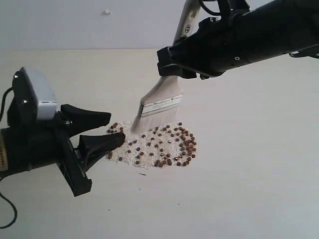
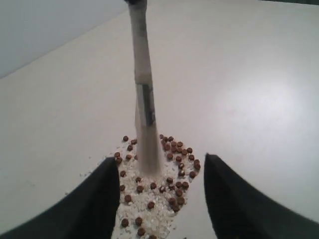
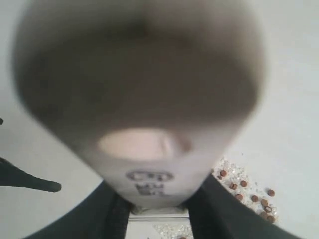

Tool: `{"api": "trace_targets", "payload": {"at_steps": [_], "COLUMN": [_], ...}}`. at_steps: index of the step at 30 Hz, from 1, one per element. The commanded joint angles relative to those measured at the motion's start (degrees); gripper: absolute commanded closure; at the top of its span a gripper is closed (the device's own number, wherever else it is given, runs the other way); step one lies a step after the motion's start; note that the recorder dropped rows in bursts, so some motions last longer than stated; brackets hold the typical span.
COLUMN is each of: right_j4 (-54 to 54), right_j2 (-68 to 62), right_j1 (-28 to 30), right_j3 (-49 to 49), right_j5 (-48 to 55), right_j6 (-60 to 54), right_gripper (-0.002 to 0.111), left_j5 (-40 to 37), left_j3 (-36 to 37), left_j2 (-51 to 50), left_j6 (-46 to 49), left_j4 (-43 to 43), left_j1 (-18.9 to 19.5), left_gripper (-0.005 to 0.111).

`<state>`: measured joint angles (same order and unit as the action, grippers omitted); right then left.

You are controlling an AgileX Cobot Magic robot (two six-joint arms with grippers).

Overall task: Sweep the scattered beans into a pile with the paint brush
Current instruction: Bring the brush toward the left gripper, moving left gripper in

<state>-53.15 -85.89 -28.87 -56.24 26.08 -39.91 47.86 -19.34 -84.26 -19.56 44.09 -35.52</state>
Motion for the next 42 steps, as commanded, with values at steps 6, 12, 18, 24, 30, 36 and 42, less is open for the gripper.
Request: {"api": "trace_targets", "payload": {"at_steps": [6, 12, 18, 24, 30, 36, 42], "right_j4": [-3.91, -5.62, -9.47, -9.9, -9.9, -9.9, -12.87], "right_j2": [-4.99, -5.13, -5.13, -5.13, -5.13, -5.13, -4.67], "right_j1": [0.17, 0.17, 0.17, 0.17, 0.17, 0.17, 0.17], "right_j3": [-0.7, -0.82, -0.82, -0.82, -0.82, -0.82, -0.82], "right_j5": [-3.9, -5.52, -3.69, -0.89, 0.63, 0.63, 1.31], "right_j6": [-2.35, -3.77, -8.23, -9.45, -10.97, -10.97, -12.66], "right_gripper": [0.108, 0.108, 0.108, 0.108, 0.108, 0.108, 0.108], "left_j5": [4.94, 4.94, 4.75, 4.4, 4.4, 4.19, 4.31], "left_j3": [-4.21, -6.86, -9.52, -11.52, -11.91, -11.91, -12.19], "left_j2": [-5.76, -8.13, -10.81, -12.89, -14.89, -15.77, -15.77], "left_j6": [3.18, 2.5, 2.87, 2.87, 2.76, 2.87, 2.87], "left_j4": [-1.73, -1.36, -1.87, -2.76, -3.55, -4.61, -6.11], "left_j1": [0.09, -0.6, -2.97, -3.08, -3.08, -3.08, -3.08], "left_gripper": [0.046, 0.046, 0.046, 0.046, 0.046, 0.046, 0.046]}}
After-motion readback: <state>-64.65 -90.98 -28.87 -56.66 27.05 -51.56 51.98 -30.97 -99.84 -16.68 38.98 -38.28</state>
